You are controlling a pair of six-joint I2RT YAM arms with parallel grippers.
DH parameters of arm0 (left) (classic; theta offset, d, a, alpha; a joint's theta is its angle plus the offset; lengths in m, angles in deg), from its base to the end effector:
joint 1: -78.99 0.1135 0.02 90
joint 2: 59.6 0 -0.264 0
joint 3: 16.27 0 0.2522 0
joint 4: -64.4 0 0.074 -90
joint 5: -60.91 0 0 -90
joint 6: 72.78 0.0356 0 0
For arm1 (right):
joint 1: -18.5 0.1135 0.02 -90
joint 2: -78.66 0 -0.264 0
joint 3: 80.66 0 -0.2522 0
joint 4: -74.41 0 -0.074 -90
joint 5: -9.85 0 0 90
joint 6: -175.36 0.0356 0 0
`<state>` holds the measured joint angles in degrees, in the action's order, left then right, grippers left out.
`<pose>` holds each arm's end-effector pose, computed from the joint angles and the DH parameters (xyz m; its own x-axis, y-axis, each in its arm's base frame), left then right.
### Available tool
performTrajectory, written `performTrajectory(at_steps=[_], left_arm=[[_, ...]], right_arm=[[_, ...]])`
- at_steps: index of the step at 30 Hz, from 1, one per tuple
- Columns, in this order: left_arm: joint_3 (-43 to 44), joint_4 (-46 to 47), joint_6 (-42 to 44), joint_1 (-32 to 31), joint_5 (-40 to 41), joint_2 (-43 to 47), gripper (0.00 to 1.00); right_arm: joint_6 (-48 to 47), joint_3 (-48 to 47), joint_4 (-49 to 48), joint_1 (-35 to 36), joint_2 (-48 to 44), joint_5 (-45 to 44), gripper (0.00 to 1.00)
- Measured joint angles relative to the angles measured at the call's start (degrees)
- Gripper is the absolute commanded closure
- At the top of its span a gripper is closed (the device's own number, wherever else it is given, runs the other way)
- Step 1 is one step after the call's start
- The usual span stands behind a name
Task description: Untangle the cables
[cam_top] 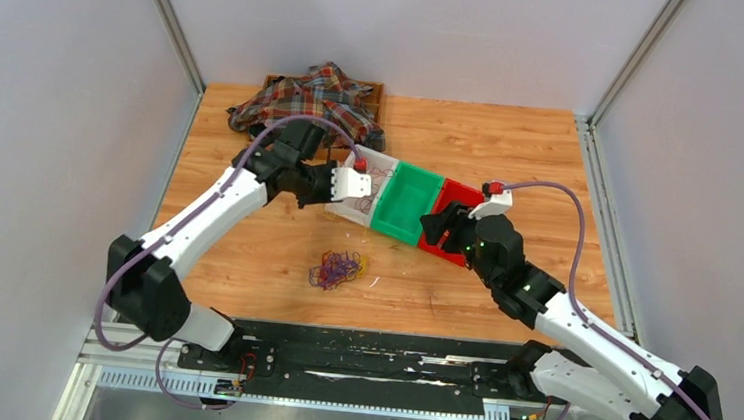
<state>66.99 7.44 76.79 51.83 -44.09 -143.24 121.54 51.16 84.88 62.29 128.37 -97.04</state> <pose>0.2640 -0.1458 0.2830 0.1080 0.8807 -0.4612 0.9321 0.0716 0.3550 0.1567 0.1358 0.2857 -0.3909 0.4077 -0.8252 -0.2803 0.8012 0.5287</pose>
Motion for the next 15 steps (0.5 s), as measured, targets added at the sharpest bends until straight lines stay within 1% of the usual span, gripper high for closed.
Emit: performTrajectory(at_steps=[2,5,7,11,15], left_arm=[[3.69,-2.78,-3.02,-0.09,-0.90,2.43,1.00],[9.16,-6.64,-7.37,-0.15,-2.62,4.94,1.00],[12.59,-8.31,-10.01,-0.31,-3.74,6.12,0.99],[19.30,-10.19,-15.65,-0.42,-6.71,8.24,1.00],[24.68,-10.75,-21.20,-0.42,-10.91,10.12,1.00]], right_arm=[[-0.22,0.00,-1.38,0.00,1.27,1.25,0.36],[-0.92,-0.11,-3.80,0.02,2.86,3.80,0.26],[-1.75,-0.79,-5.64,0.15,4.11,6.25,0.21],[-4.66,-2.49,-13.00,1.27,7.54,13.99,0.19],[-8.87,-4.72,-19.37,4.48,11.67,19.43,0.18]])
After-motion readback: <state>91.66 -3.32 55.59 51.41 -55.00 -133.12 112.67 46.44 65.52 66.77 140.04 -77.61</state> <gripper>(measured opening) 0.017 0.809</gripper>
